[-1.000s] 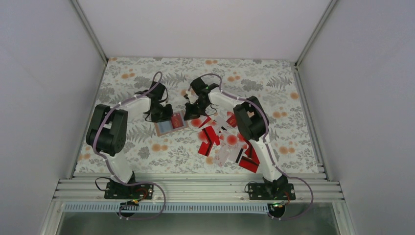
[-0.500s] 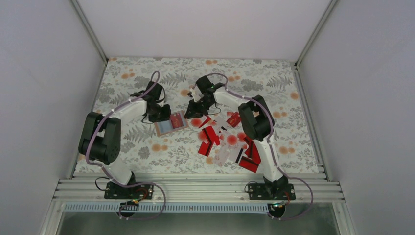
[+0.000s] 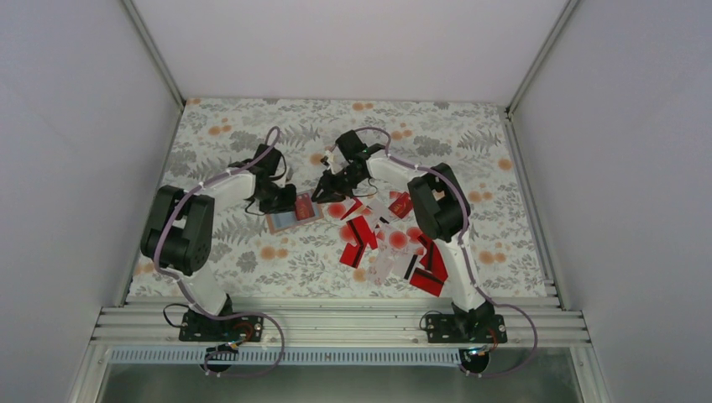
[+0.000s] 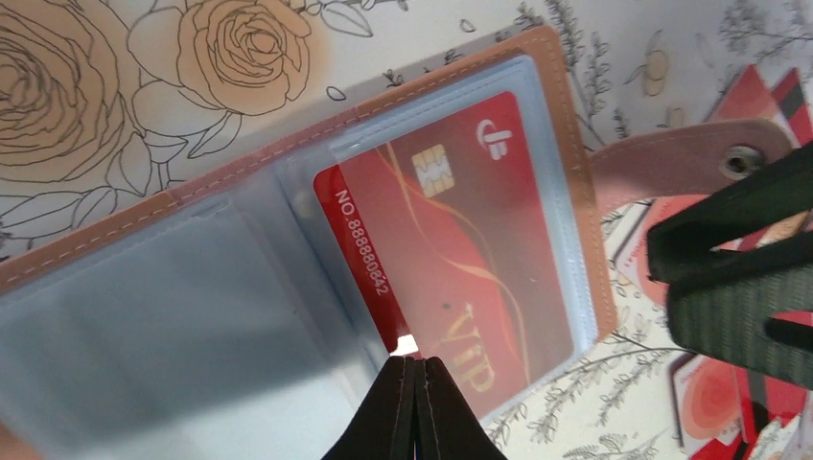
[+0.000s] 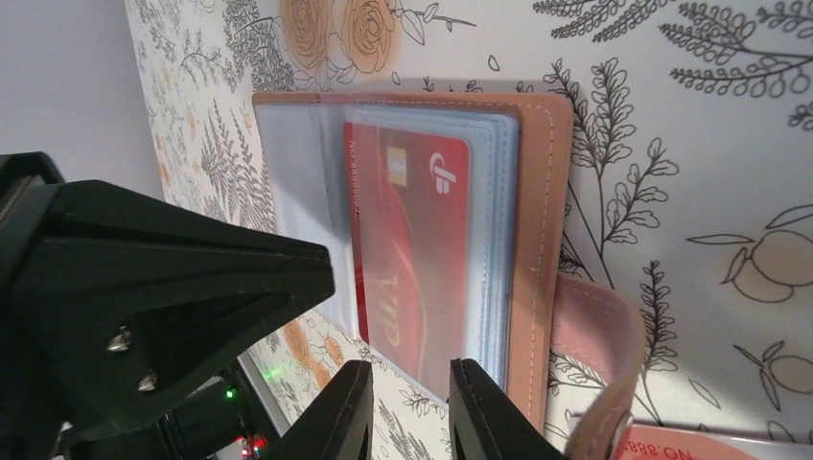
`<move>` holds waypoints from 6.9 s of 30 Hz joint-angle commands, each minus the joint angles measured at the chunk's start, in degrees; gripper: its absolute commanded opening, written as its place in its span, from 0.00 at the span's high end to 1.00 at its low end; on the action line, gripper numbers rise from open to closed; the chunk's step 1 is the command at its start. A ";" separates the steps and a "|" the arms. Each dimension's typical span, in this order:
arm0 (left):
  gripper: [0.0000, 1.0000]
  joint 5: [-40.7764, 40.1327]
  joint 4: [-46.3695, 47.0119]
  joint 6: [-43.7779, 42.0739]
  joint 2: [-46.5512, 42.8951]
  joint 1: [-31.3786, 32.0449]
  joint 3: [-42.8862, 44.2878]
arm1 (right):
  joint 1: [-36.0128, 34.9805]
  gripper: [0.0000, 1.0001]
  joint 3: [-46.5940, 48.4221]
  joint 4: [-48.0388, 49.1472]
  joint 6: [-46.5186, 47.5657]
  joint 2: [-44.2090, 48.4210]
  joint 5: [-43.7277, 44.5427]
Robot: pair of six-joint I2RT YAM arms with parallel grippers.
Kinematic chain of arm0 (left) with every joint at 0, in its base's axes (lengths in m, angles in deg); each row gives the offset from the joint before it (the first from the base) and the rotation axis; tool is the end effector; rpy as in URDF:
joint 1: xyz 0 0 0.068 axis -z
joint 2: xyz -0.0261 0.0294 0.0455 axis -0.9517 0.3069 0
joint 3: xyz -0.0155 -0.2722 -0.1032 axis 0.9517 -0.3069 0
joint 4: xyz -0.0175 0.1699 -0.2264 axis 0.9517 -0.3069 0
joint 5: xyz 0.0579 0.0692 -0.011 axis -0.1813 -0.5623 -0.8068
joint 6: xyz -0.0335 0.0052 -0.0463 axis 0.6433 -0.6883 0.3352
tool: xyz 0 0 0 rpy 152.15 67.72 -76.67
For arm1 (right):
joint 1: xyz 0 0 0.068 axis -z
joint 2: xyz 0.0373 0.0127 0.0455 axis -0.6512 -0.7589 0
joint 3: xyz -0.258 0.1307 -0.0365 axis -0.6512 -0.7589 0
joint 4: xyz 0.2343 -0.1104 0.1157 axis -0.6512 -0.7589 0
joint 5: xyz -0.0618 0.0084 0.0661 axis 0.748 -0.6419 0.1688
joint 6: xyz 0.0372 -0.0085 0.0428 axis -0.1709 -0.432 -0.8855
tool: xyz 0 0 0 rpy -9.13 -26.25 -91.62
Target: Put the credit cards into the card holder
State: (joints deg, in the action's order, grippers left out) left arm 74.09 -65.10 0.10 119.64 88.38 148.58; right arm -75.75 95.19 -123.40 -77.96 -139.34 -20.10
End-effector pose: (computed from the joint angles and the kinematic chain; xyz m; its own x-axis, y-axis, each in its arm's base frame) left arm 0.3239 -0.1080 0.1642 -0.9824 -0.0569 -0.1779 0.0176 0.9201 -0.3912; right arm 0.3984 0.3159 0.1387 -0.9573 -0.2875 -0.0317 -0.2079 0.6077 0.7664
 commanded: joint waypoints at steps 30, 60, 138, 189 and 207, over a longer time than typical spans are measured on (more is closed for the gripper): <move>0.98 1.79 3.89 -3.48 7.81 0.14 -0.44 | -1.75 0.78 5.48 -2.13 -0.32 -3.58 3.20; 0.98 2.53 4.59 -3.22 7.63 0.15 -0.97 | -3.10 0.67 4.69 -3.51 1.30 1.76 6.10; 0.98 1.71 -0.41 -0.67 -1.38 -0.04 0.83 | -4.09 0.69 0.86 2.64 0.27 0.45 -0.51; 0.15 0.79 -1.35 -1.63 -29.59 1.98 -2.33 | -6.52 0.50 -20.97 -12.91 9.43 34.76 40.70; 0.20 -2.18 -0.20 0.11 -24.47 6.24 -1.09 | -11.70 0.19 -30.84 -13.66 7.82 30.37 45.42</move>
State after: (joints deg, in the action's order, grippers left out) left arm 72.82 -66.09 -0.03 95.57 94.43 146.85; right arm -85.80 63.89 -137.01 -69.41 -107.08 23.79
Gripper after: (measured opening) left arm 0.797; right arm 0.802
